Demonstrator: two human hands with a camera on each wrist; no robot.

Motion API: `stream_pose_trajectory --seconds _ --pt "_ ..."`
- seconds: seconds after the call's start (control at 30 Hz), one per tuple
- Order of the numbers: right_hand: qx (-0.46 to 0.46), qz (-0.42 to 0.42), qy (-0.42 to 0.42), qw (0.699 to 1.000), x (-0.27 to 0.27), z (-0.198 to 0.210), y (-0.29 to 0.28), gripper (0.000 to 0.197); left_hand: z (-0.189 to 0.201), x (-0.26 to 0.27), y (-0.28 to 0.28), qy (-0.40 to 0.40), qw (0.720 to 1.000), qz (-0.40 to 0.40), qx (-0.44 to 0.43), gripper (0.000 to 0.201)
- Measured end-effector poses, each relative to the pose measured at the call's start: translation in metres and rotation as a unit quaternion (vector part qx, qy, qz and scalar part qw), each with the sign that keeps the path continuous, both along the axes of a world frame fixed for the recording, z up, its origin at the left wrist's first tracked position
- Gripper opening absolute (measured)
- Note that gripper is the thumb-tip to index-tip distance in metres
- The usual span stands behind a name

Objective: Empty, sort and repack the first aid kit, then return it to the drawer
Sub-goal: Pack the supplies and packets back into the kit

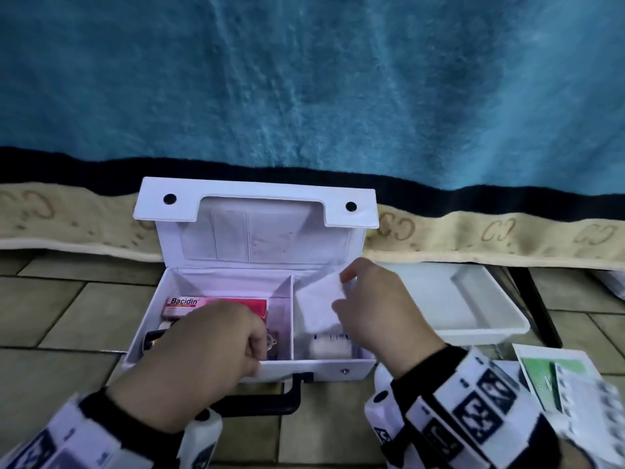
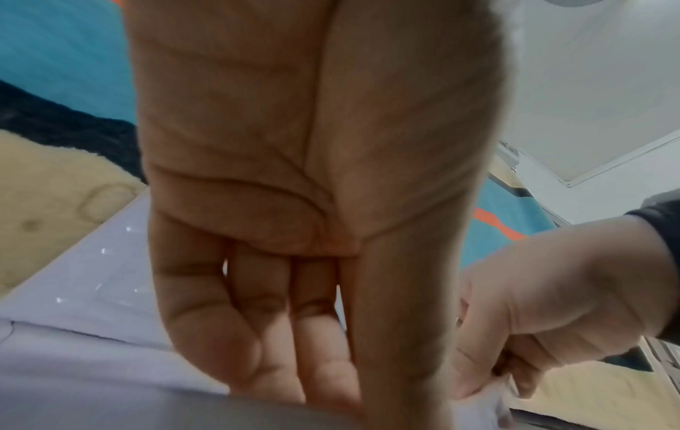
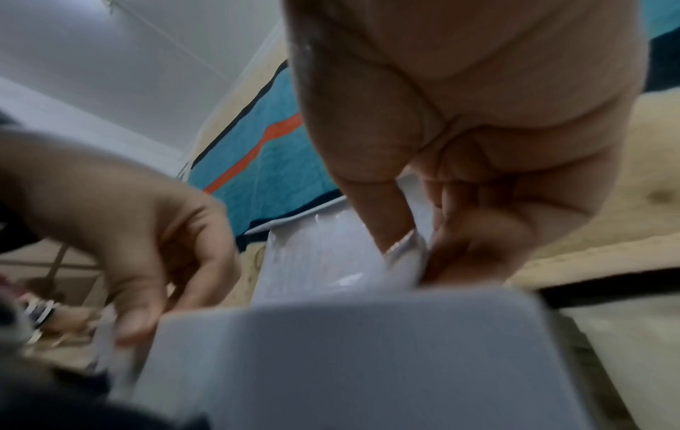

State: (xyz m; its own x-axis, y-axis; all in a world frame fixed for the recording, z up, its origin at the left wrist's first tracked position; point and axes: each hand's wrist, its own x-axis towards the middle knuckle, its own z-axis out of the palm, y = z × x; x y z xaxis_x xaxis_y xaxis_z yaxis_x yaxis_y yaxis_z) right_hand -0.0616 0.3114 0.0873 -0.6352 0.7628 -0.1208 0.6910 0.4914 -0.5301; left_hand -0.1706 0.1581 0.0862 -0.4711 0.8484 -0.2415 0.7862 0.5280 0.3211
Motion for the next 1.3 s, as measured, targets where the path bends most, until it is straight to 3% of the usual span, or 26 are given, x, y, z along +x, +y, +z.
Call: stream_pose_trajectory --seconds 0.2,0.4,0.47,0.6,0.8,0.87,1.0,1.13,1.3 --pt "0.059 0.028 -0.038 0.997 -0.008 -0.011 -0.011 0.029 0.0 -0.002 0.001 0.01 1.0 0.003 0.017 0.015" --pt "0.189 0.142 -0.096 0.967 -0.008 -0.015 -0.012 0.017 -0.003 -0.005 0.001 0.002 1.0 0.009 0.023 0.017" --pt "0.184 0.165 -0.086 0.965 -0.009 -0.012 -0.009 0.021 -0.003 -0.006 0.001 -0.001 1.0 0.009 0.024 0.017" --pt "0.114 0.262 -0.168 0.944 -0.013 -0.007 -0.005 0.025 -0.004 -0.008 0.002 -0.01 1.0 0.003 0.019 0.019" --pt "0.136 0.334 -0.223 0.906 -0.01 -0.004 -0.013 0.029 -0.004 -0.007 0.001 -0.015 1.0 0.013 0.02 0.019" --pt "0.117 0.335 -0.217 0.909 -0.009 0.002 -0.011 0.031 -0.003 -0.007 0.001 -0.015 1.0 0.011 0.013 0.02" --pt "0.12 0.307 -0.17 0.929 -0.006 0.016 -0.003 0.055 -0.002 -0.006 0.002 -0.012 1.0 0.011 0.001 0.016" --pt "0.106 0.333 -0.236 0.907 -0.008 0.008 -0.01 0.047 0.001 -0.004 0.003 -0.007 1.0 0.014 -0.006 0.017" --pt "0.091 0.31 -0.251 0.913 -0.012 -0.004 -0.014 0.043 0.003 0.0 0.003 0.004 1.0 0.024 -0.004 0.018"
